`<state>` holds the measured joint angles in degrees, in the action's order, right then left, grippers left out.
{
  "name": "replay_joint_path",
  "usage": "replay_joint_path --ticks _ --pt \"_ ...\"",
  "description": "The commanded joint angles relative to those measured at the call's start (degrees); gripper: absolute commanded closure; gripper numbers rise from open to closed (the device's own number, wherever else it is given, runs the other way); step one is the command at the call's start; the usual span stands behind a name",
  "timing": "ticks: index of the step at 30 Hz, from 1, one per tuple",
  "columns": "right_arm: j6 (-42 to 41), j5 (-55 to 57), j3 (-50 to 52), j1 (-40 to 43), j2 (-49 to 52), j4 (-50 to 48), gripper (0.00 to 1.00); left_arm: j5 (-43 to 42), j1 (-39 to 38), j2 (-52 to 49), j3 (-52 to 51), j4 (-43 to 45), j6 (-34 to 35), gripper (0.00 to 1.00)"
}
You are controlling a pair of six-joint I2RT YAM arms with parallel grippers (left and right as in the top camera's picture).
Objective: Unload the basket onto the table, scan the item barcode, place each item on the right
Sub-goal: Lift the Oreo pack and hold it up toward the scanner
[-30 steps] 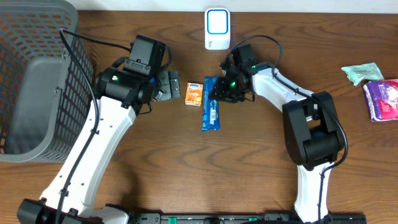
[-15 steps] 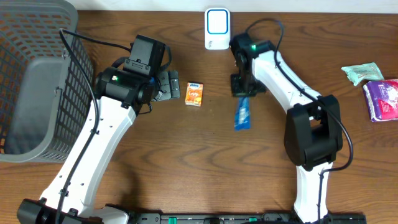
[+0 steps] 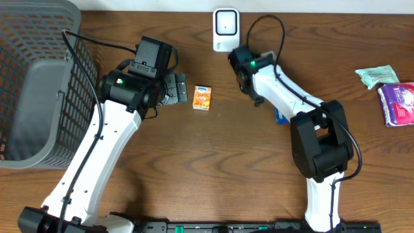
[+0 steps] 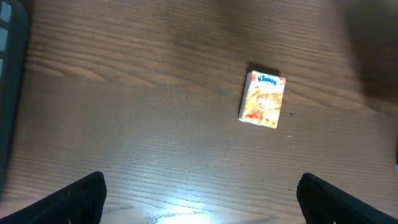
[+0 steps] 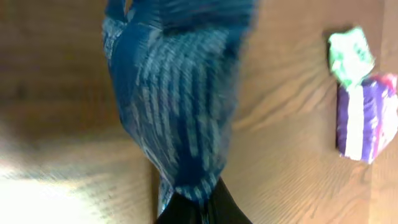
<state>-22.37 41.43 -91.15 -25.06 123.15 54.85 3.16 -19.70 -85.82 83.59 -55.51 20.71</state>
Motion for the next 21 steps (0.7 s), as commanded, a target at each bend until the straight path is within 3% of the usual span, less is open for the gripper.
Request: replay_joint_path --ticks 1,3,7,9,13,16,21 --pt "-2.95 -3.30 0.02 -2.23 -0.55 -1.07 0.99 0.35 0.13 -0.35 0.22 -0.17 -0.55 0.02" --pt "-4.20 -5.53 0.02 -3.98 -0.55 -1.42 0.96 0.35 0.13 -0.35 0.22 -0.17 -0.55 0.02" --pt "-6.36 -6.25 0.02 -7.78 -0.55 -2.05 0.72 0.35 0.13 -0.35 0.22 -0.17 -0.55 0.02" --pt "-6.34 -6.23 0.00 -9.70 -0.55 -2.23 0.53 0.35 0.13 -0.35 0.22 -0.17 -0.55 0.02" --pt "-6.34 -6.10 -1.53 -11.41 -0.57 -0.76 0.50 0.33 0.13 -0.35 0.22 -0.17 -0.55 0.02" --pt "-6.25 -5.99 -5.42 -10.05 -0.59 2.29 0.35 0.35 0.13 -0.35 0.22 -0.17 -0.55 0.02" --pt "4.81 -7.61 -7.93 -6.49 -0.57 3.34 0.34 0.35 0.13 -0.35 0.22 -0.17 -0.55 0.02"
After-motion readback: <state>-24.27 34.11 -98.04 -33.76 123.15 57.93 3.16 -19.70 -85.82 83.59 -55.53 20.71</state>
